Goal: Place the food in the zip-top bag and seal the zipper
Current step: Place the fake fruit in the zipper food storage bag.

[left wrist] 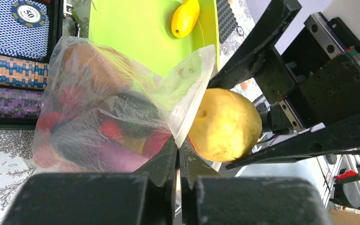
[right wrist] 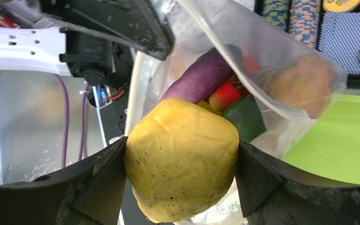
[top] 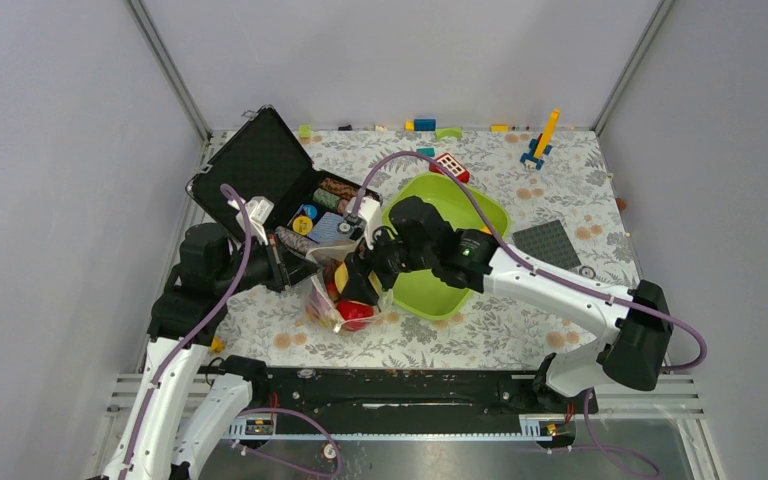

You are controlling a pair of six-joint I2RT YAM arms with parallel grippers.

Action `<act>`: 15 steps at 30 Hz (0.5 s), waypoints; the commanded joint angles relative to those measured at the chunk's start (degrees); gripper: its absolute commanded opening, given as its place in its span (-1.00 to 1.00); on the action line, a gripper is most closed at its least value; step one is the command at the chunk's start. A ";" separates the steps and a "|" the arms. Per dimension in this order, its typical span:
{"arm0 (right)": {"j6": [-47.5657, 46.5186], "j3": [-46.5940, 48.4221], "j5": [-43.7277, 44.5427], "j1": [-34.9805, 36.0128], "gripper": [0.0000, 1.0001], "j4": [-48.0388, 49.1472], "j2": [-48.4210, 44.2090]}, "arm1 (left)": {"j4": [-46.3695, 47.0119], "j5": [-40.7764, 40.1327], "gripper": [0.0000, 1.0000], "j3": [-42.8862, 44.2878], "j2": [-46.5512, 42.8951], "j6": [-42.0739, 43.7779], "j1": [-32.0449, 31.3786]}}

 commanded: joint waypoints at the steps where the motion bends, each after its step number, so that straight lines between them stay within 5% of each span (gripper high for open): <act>1: -2.50 -0.50 -6.61 0.93 -0.09 2.56 -1.57 | 3.03 0.48 -1.00 0.33 -0.41 0.39 0.34; 9: -0.93 1.74 -3.09 2.84 -0.09 2.60 2.18 | 3.01 0.20 -1.00 0.34 -0.45 0.39 0.33; 15: 1.61 2.50 12.21 3.11 0.07 2.57 3.49 | 3.07 0.90 -1.00 0.27 -0.80 0.65 0.38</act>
